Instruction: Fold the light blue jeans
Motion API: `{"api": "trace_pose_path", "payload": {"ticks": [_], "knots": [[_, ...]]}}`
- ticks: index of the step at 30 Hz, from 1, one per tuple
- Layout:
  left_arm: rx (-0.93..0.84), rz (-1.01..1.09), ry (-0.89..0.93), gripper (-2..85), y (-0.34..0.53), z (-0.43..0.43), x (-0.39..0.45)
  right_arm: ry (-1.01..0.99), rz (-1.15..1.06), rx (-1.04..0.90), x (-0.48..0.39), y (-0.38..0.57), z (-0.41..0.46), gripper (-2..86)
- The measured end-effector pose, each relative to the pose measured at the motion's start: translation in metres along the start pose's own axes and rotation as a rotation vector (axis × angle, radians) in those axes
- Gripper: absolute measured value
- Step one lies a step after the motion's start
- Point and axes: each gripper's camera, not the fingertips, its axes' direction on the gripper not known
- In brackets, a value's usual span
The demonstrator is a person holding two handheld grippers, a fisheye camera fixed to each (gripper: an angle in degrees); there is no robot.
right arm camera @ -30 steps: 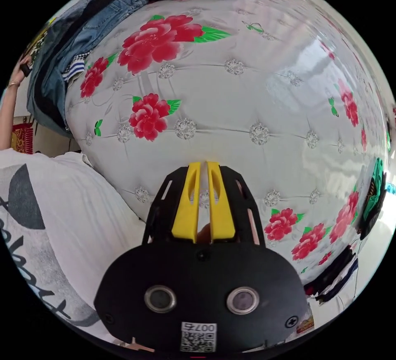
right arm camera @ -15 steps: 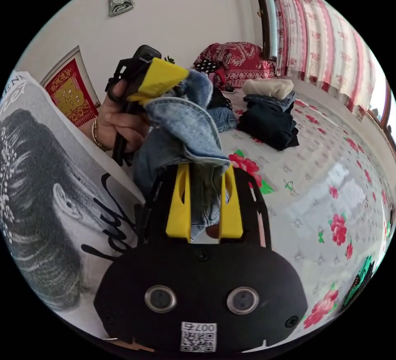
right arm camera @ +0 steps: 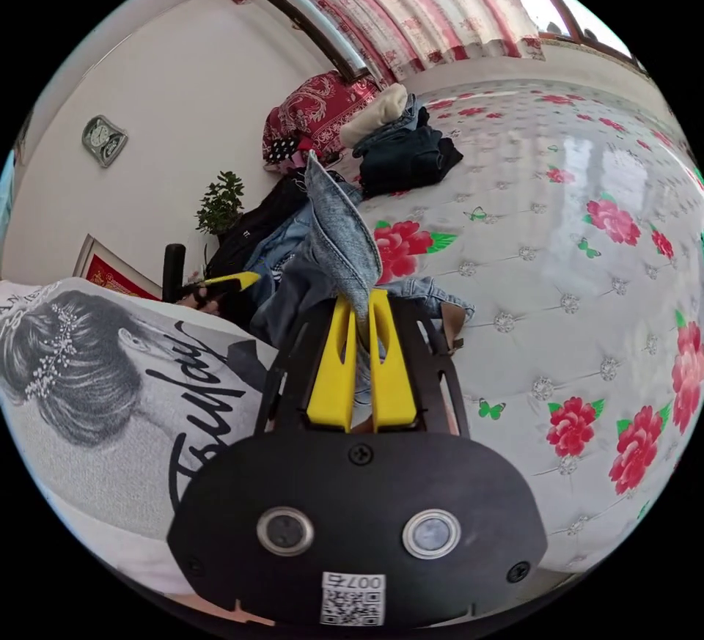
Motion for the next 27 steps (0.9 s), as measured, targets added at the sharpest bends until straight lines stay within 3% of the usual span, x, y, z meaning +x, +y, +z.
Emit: {"api": "trace_pose_path", "payload": {"ticks": [5,9,14,17,21,27], "knots": [[-0.095,-0.094,-0.013,13.1,0.058,0.029,0.010,-0.026,0.007,-0.011,0.011,0.001,-0.011,5.0],[-0.136,-0.085,-0.137,14.1,0.059,0.074,0.032,-0.067,0.018,-0.007,0.015,0.004,-0.019,5.3],[-0.173,-0.107,-0.221,1.1,0.018,0.116,0.035,-0.113,0.013,-0.005,0.018,0.001,-0.034,5.8],[-0.138,-0.071,-0.194,-0.3,-0.019,0.107,0.040,-0.113,-0.027,0.066,0.017,-0.015,-0.062,6.1],[0.032,0.103,-0.156,-0.6,-0.094,0.063,0.084,-0.084,-0.129,0.222,0.012,-0.048,-0.131,6.3],[0.217,0.605,-0.113,2.4,-0.171,0.047,0.231,0.251,-0.307,0.625,-0.010,-0.028,-0.309,6.2]]}}
